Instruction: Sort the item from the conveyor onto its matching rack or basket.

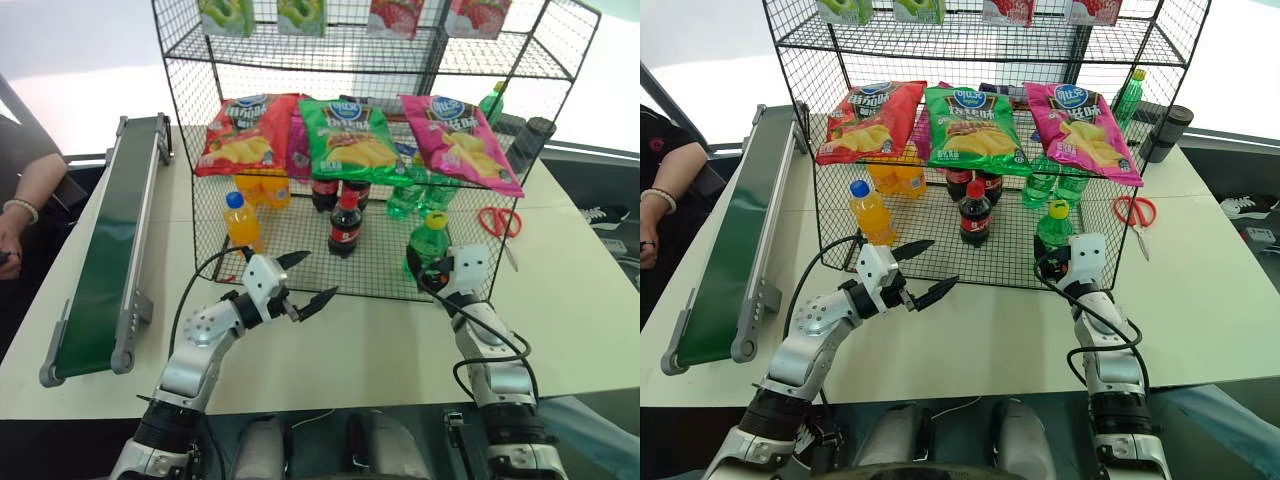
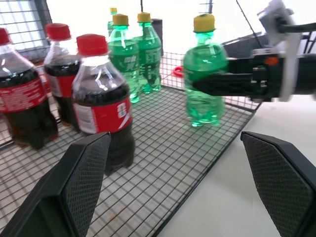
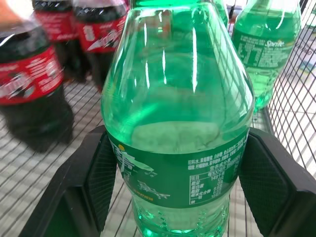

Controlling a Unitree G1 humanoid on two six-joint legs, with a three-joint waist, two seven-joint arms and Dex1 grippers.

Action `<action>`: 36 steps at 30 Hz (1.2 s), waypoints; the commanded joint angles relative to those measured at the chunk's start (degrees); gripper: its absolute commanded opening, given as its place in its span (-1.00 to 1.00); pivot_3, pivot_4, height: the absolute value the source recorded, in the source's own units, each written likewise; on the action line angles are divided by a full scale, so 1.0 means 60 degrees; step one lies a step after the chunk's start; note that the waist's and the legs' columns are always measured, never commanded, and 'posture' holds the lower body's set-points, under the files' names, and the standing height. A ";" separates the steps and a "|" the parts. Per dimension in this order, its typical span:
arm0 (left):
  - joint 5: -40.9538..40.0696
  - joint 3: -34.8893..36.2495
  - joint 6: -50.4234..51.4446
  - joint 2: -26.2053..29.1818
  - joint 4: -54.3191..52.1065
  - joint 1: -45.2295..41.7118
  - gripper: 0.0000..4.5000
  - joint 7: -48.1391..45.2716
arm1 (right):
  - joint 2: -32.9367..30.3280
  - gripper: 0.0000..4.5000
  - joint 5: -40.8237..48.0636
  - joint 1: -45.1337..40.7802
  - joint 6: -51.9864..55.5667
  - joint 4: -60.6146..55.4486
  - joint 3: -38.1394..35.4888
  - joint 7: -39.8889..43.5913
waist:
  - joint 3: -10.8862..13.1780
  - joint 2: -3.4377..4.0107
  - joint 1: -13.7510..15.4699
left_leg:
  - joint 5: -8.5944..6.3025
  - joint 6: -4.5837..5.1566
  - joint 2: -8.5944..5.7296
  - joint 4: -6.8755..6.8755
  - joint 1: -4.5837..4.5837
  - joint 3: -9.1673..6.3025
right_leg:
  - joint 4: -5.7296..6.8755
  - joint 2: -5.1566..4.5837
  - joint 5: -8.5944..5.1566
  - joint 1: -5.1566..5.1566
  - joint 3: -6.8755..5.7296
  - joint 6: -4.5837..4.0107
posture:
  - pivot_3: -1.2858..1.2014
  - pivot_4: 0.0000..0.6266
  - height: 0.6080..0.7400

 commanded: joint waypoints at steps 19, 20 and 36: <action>-0.0060 -0.0001 0.0067 0.0013 -0.0345 -0.0037 1.00 0.0001 | 0.0090 0.98 0.0060 -0.1189 -0.1322 0.1592 -0.0297 0.0285 | -0.0008 0.0013 -0.0011 | 0.0001 -0.0002 0.0003 0.0004 0.0002 0.0012 | 0.0002 -0.0006 0.0002 0.0003 0.0005 0.0001 | 0.03 -0.52 0.93; -0.0058 -0.0002 0.0066 0.0012 -0.0341 -0.0040 1.00 0.0000 | 0.0076 0.98 0.0043 -0.1128 -0.1304 0.1496 -0.0274 0.0304 | -0.0010 0.0016 -0.0008 | 0.0001 -0.0002 0.0003 0.0004 0.0002 0.0012 | 0.0002 -0.0006 0.0002 0.0003 0.0005 0.0001 | 0.03 -0.52 0.93; -0.0063 0.0098 0.0118 0.0061 -0.0204 -0.0120 1.00 0.0015 | -0.0529 0.98 0.0098 0.1892 0.0237 -0.2974 -0.0201 0.0693 | -0.0020 0.0030 0.0017 | 0.0000 -0.0001 0.0001 0.0005 0.0000 0.0011 | 0.0001 -0.0012 0.0001 0.0003 0.0006 0.0002 | 0.03 -0.52 0.93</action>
